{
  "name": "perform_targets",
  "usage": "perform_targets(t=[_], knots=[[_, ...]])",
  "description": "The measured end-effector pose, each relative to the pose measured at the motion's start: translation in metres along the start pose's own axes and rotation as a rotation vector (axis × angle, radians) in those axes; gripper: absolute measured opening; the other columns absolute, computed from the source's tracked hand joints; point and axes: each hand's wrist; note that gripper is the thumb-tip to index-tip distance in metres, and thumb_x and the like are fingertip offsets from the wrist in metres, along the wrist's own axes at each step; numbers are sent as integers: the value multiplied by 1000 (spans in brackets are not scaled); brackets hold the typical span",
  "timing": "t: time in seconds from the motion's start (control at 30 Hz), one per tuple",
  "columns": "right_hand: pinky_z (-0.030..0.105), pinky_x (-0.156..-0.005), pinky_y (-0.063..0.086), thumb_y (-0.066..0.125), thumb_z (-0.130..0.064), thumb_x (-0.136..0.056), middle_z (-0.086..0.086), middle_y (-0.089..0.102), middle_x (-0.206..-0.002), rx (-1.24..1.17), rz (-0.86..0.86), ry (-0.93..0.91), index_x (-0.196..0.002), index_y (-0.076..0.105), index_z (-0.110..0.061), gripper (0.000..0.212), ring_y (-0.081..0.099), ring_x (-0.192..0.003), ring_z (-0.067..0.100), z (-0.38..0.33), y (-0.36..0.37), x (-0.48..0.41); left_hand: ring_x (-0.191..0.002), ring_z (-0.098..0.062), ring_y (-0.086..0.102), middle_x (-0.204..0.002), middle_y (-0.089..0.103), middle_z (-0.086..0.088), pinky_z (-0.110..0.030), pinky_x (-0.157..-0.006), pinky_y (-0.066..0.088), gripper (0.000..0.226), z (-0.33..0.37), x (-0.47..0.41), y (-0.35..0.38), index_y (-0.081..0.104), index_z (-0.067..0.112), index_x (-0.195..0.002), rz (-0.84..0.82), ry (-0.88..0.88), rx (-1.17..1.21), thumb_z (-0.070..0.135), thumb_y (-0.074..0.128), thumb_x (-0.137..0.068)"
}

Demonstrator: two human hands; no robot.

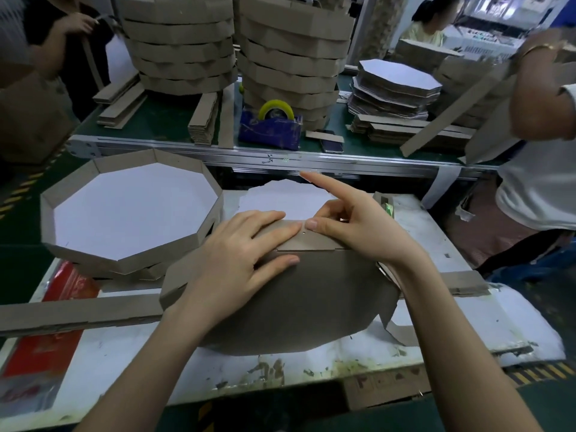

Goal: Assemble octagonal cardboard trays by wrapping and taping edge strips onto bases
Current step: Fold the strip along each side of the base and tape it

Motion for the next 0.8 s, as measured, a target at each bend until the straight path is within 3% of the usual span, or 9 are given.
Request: perform_targets(t=[0.1,0.3,0.43,0.67,0.8], knots=[[25,-71,51,71,-18,-91,2,74,-83,-19,0,-27,-143,42,-45,65,64,-81,34,-2,1,-3,-125,-20,50,-136,55,1,-37,-99,42,52,1,1,-1,57,26,-135,5,-8,2,54,44,-93],[19,-65,47,69,-13,-92,5,72,-81,-66,-10,-10,-142,46,-35,59,58,-68,25,-3,6,-2,-124,-20,50,-136,55,2,-39,-98,43,48,1,1,1,61,27,-131,42,-4,17,52,49,-93],[19,-63,48,70,-14,-91,6,73,-83,-67,-15,-11,-141,46,-38,60,60,-72,33,-6,1,1,-122,-22,52,-135,57,1,-41,-94,45,42,1,1,4,63,31,-128,61,9,10,50,51,-93],[41,-81,52,69,-16,-92,6,74,-86,-81,-25,-2,-141,43,-43,61,63,-82,37,0,3,1,-123,-19,50,-136,56,4,-41,-95,44,40,0,-1,2,58,41,-130,27,-1,54,52,47,-94],[25,-79,51,69,-20,-93,-1,73,-87,-54,-13,26,-143,42,-46,62,64,-81,19,4,3,0,-121,-18,51,-132,60,6,-43,-95,44,34,4,-6,-4,65,41,-121,6,-15,126,49,49,-92]])
Point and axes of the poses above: each hand's wrist, its own x-axis away from the middle knuckle, its own y-axis out of the palm, z = x × y
